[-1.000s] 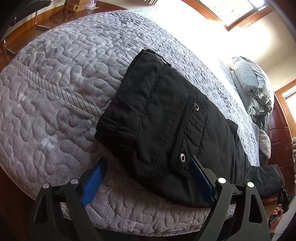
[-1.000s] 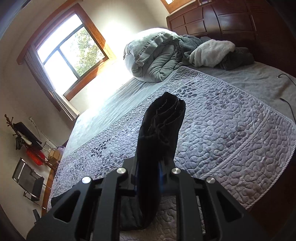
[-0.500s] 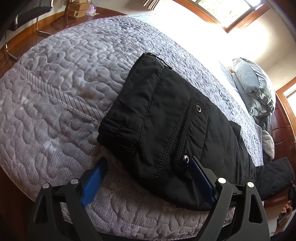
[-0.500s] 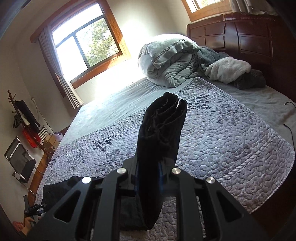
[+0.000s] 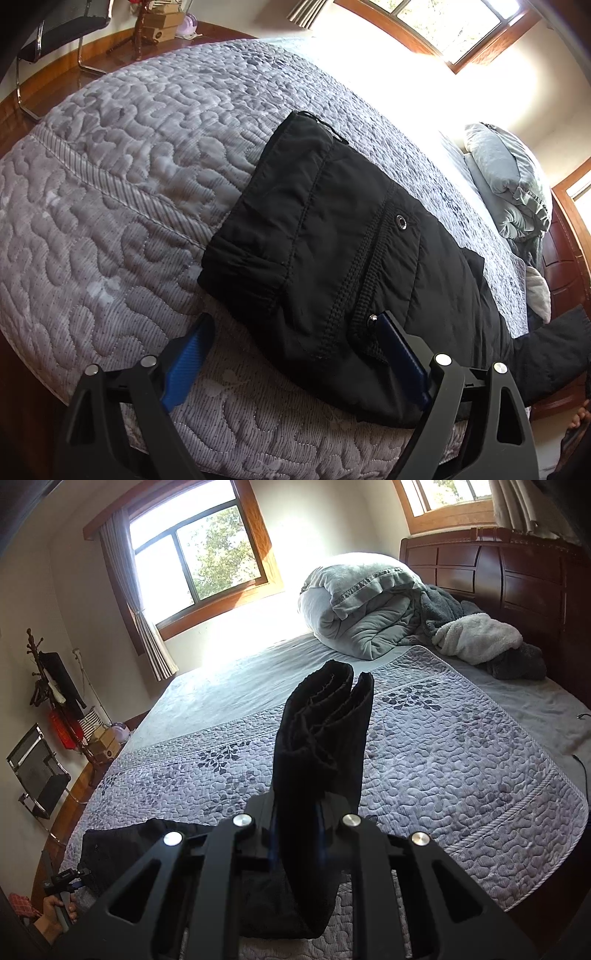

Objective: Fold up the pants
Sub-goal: 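Hold the lifted pant leg up with the right gripper, then lay the pant leg over the folded pants and open the right gripper, then move both grippers to the folded edge of the black pants, then grasp the folded pants edge with both grippers and lift it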

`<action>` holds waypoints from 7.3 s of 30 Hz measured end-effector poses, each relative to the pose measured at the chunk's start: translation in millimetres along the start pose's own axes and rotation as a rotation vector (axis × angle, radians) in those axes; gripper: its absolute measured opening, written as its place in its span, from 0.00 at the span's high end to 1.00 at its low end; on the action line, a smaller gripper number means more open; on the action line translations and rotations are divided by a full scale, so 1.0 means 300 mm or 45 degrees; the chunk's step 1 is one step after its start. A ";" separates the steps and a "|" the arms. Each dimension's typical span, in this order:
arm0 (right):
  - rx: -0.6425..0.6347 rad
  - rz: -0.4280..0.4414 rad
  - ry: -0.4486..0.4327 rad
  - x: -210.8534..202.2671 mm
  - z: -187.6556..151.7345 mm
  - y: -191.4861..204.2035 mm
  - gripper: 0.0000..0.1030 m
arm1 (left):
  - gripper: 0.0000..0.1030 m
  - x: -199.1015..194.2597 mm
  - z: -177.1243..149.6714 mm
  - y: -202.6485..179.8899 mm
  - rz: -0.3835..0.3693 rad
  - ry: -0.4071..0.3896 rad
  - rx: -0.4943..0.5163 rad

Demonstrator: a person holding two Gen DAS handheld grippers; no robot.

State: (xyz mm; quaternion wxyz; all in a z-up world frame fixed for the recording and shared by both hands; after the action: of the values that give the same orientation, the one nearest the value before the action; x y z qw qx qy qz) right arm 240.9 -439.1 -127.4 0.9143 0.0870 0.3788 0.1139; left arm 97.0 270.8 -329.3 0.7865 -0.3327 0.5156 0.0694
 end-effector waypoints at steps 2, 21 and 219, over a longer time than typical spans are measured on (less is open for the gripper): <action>-0.014 0.005 0.001 0.002 0.001 0.021 0.86 | 0.13 -0.002 0.000 -0.002 0.005 -0.007 0.006; -0.142 -0.016 0.015 0.019 -0.019 0.176 0.86 | 0.13 -0.013 -0.020 0.008 -0.012 -0.017 -0.012; -1.766 0.787 1.961 1.400 -0.681 2.204 0.69 | 0.64 0.066 0.058 0.150 -0.363 0.002 -0.630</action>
State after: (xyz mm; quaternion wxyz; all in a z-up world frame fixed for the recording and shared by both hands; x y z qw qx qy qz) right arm 289.8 325.0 -390.4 0.2121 -0.4527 0.6662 0.5534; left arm 98.9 311.2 -362.3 0.6828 -0.5838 0.4316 0.0815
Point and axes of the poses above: each gripper's, at about its wrist camera, not at the fingertips, and x roughly the way its jaws point, y to its left, z to its top, the point moved 4 cm from there along x, roughly the way its jaws point, and after that the axes turned 10 degrees about y, right-handed, at the moved point
